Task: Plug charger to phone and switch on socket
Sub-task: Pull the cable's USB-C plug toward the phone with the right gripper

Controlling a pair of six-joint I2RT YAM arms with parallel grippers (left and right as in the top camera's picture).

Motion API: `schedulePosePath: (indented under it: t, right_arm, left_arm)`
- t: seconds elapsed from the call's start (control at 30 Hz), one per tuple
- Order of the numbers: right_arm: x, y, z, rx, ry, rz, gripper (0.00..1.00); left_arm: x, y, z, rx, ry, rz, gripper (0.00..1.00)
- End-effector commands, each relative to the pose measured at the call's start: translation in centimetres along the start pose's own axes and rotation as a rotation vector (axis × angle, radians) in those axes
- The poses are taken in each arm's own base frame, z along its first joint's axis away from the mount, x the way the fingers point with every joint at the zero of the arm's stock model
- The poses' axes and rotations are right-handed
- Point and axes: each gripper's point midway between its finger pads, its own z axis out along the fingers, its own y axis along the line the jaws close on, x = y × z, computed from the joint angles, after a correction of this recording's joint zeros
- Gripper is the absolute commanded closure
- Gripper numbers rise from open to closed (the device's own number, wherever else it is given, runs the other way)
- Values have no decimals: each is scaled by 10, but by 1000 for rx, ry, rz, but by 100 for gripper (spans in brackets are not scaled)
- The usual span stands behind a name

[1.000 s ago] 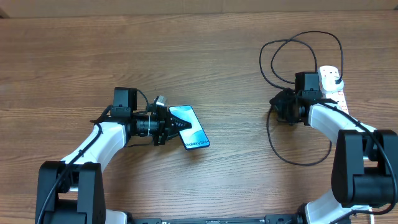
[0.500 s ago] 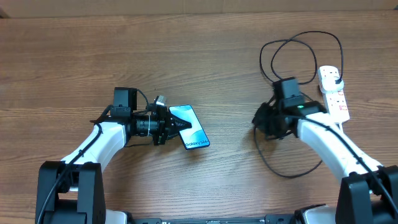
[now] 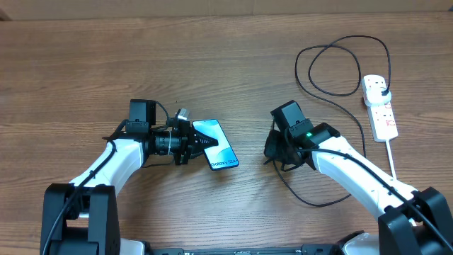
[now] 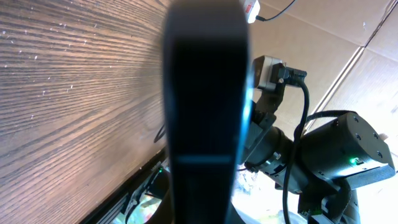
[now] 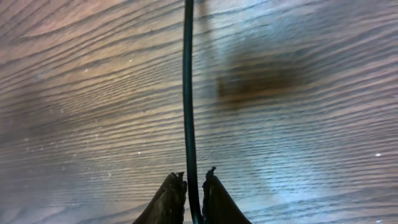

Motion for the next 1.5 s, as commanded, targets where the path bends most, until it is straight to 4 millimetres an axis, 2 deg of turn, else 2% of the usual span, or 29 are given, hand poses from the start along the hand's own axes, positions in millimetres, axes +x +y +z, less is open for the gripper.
schedulePosePath:
  t: [0.0,0.13,0.23,0.37,0.47,0.57,0.77,0.9,1.07,1.23,1.37,1.47]
  right_arm:
    - [-5,0,-3,11,-28,3,78]
    - [-5,0,-3,11,-29,3,62]
    - [-7,-1,-3,14,-36,3,44]
    - [-12,-3,-3,30,-66,3,28]
    - [-17,0,-3,22,-86,2,10]
    - [-22,5,-4,-2,-109,1,1]
    - [-30,12,-5,-31,-138,4,0]
    - [-37,-3,-6,-10,-134,105,0]
    - [-55,-21,-9,-4,-155,191,0]
    - [-67,-21,-3,-24,-174,153,0]
    - [-71,-13,10,-32,-179,66,8]
    - [-76,-11,19,-29,-182,64,22]
  left_arm:
    - [3,-12,-3,39,23,14,96]
    - [3,-12,-3,38,23,15,96]
    - [3,-12,-3,39,23,15,96]
    - [3,-12,-3,39,23,15,96]
    - [3,-12,-3,38,23,15,96]
    - [3,-12,-3,39,23,15,96]
    - [3,-12,-3,39,23,15,96]
    - [3,-12,-3,39,23,15,96]
    - [3,-12,-3,38,23,16,96]
    - [2,-11,-3,37,21,15,96]
    - [2,-11,-3,37,21,15,96]
    - [3,-12,-3,39,23,16,96]
